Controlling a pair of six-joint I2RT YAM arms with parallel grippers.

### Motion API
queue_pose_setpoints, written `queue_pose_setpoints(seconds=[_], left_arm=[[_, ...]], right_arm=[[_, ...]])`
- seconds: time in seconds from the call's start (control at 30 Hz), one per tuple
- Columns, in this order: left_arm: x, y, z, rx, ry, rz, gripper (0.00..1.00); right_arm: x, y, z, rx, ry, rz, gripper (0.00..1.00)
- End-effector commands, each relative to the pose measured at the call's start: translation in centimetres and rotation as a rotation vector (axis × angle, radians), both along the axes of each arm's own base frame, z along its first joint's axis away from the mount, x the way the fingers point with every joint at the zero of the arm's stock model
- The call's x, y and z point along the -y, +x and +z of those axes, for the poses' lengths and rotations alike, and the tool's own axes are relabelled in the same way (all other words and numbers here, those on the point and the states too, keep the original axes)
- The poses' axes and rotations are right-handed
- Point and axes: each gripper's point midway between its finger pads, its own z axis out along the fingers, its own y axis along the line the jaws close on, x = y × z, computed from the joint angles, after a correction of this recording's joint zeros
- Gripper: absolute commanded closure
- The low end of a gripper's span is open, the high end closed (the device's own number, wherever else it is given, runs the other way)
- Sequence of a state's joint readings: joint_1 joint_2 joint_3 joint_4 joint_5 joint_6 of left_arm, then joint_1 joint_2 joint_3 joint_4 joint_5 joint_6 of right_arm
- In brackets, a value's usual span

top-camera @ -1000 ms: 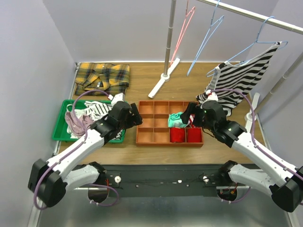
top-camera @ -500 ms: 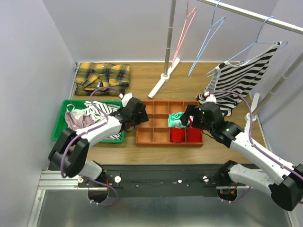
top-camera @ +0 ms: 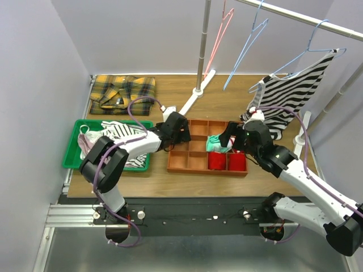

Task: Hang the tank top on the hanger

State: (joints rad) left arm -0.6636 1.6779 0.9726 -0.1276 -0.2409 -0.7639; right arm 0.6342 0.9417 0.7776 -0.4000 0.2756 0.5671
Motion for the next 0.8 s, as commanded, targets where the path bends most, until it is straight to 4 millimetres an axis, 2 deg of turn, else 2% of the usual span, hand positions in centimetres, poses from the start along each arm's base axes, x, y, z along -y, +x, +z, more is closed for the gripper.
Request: queue_pose_setpoints(seconds=[0.0,0.1,0.13,0.2,0.23,0.3,0.33,0.5,0.77], left_arm=[[6.6,-2.1,0.9,0.003,-0.116,-0.053,0.01],[9.4,-3.5,0.9,0.008,-0.140,-0.096,0.01],[10.4,-3.4,1.4,0.010,-0.154,-0.101,0.01],[12.3,-4.5,1.0,-0.005,-0.151,-0.141,0.01],[13.4,-4.4,1.7,0.008,-0.164,-0.151,0.01],[14.8,-4.8,1.4,0.001,-0.166,-0.176,0.01],[16.1,-5.0,2.0,0.007,-0.180,-0.194,0.01],[19.0,-5.7,1.6,-0.009,-0.198,-0.239,0.01],[23.2,-6.9,3.0,0.009,-0.288,-0.343,0.01]], right_arm=[[1.0,0.0,2.3,0.051,-0.016,-0.026,0.00],[1.4,-0.2,2.5,0.055,-0.023,-0.036,0.00],[1.4,-0.2,2.6,0.056,-0.024,-0.037,0.00],[1.8,-0.4,2.6,0.057,-0.028,-0.045,0.00],[1.8,-0.4,2.6,0.056,-0.028,-0.044,0.00],[1.9,-0.5,2.7,0.058,-0.029,-0.048,0.00],[2.0,-0.6,2.8,0.059,-0.029,-0.049,0.00],[2.3,-0.9,2.6,0.050,-0.036,-0.054,0.00],[2.5,-1.1,2.5,0.049,-0.032,-0.058,0.00]])
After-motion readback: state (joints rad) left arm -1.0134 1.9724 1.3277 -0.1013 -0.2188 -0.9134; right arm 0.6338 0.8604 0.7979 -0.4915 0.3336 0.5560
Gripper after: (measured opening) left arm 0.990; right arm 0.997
